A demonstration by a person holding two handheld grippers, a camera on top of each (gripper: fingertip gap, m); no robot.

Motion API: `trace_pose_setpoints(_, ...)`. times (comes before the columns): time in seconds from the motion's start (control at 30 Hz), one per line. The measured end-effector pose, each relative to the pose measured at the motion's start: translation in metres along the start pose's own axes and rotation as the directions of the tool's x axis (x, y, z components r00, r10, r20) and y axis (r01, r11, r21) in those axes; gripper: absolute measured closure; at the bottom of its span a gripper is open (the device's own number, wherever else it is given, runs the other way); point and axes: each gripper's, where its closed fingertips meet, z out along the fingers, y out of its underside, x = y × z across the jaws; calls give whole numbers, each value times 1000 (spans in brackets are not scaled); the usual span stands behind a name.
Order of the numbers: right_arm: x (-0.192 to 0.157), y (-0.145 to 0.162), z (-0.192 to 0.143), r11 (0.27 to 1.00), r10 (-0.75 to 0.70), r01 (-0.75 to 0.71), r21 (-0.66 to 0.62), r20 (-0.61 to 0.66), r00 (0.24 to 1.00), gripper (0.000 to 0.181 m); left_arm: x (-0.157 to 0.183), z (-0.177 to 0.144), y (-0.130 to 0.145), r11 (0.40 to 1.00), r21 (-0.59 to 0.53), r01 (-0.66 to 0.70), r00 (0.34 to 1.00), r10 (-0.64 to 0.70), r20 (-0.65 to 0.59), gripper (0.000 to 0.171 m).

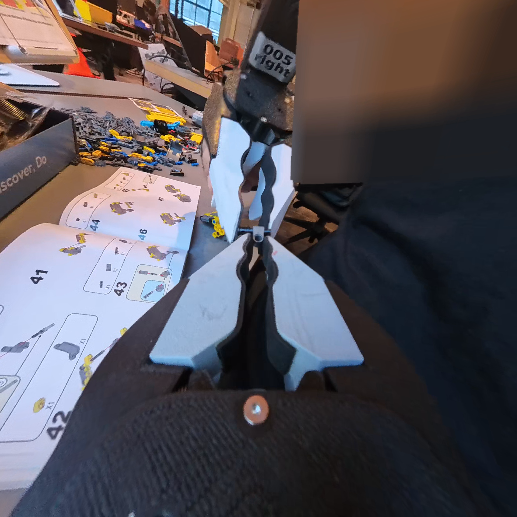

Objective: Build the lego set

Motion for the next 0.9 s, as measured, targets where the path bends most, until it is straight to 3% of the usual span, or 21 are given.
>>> trace_pose_setpoints(0.1,-2,1,0,997,-60,59,-54,-16,998,166,0,0,4,1000,-13,-4,1000,4,8,166)
trace_pose_setpoints(0.23,-2,11,5,991,38,-38,-130,-2,999,164,-5,0,13,995,-79,-65,994,71,80,165)
trace_pose_setpoints(0.37,17,14,-15,987,94,-113,-117,-155,983,164,-27,-5,22,992,-119,-29,974,55,221,166)
trace_pose_setpoints(0.5,20,22,-50,967,219,-244,-65,-269,938,163,-37,-7,31,989,-147,-26,957,67,281,166)
trace_pose_setpoints(0.63,13,41,-75,945,272,-320,-68,-384,883,164,-39,-1,35,986,-148,-71,952,112,285,165)
trace_pose_setpoints(0.9,9,63,-97,902,347,-430,-45,-519,781,163,-25,9,51,999,-50,-16,971,27,237,165)
